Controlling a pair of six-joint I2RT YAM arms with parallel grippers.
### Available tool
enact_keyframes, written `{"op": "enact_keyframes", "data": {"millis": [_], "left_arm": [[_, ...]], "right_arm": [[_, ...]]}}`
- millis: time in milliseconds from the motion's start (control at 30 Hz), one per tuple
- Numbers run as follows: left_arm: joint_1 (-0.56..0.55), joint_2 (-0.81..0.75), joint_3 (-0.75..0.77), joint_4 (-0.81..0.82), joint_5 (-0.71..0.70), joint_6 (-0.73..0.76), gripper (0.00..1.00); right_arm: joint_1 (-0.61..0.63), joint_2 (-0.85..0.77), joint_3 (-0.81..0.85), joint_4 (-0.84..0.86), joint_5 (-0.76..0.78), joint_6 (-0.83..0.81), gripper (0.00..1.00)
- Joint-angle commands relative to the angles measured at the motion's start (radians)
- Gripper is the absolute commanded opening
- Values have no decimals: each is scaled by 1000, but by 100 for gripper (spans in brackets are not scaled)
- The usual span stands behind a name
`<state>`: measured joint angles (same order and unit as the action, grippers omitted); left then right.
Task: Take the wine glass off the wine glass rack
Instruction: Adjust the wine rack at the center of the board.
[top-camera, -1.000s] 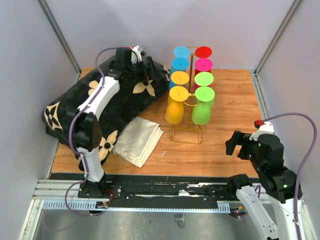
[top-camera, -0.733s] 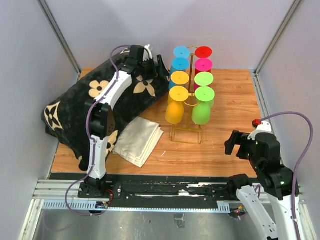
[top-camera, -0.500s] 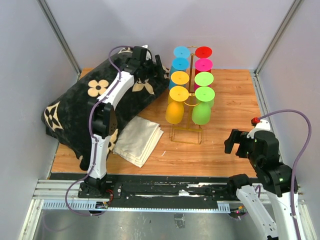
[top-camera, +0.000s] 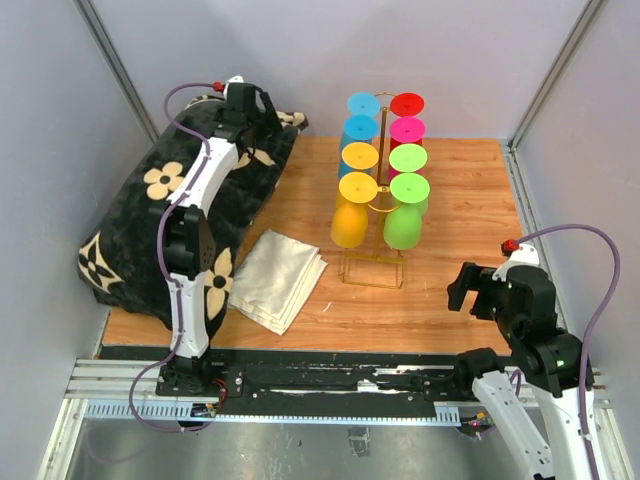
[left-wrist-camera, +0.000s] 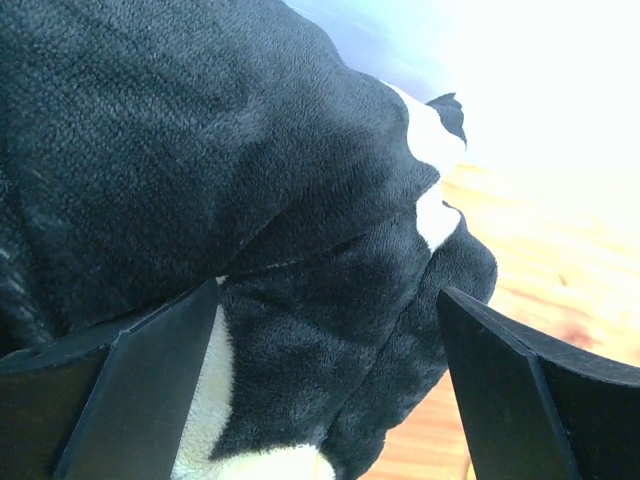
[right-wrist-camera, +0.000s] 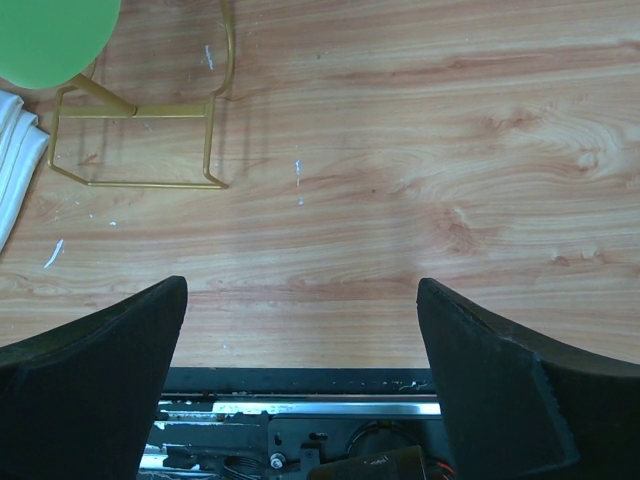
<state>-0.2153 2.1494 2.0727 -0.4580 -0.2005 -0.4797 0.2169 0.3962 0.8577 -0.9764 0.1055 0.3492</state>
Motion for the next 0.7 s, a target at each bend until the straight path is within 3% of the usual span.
{"op": "enact_keyframes", "data": {"millis": [0, 100, 233, 400, 667], "left_arm": [[65, -38, -37, -158, -241, 10, 99], [65, -56, -40, -147, -179, 24, 99], [48, -144, -79, -72, 7, 68, 100], [21, -280, -120, -59, 178, 42, 100], [14, -607, -396, 25, 331, 0, 100]], "right_arm": [[-20, -12, -8, -20, -21, 21, 98], [-20, -12, -8, -24, -34, 15, 98], [-20, -2, -10, -23, -77, 35, 98], [-19, 28, -76, 32, -203, 132, 98], [-20, 26, -291, 258, -446, 314, 98]]}}
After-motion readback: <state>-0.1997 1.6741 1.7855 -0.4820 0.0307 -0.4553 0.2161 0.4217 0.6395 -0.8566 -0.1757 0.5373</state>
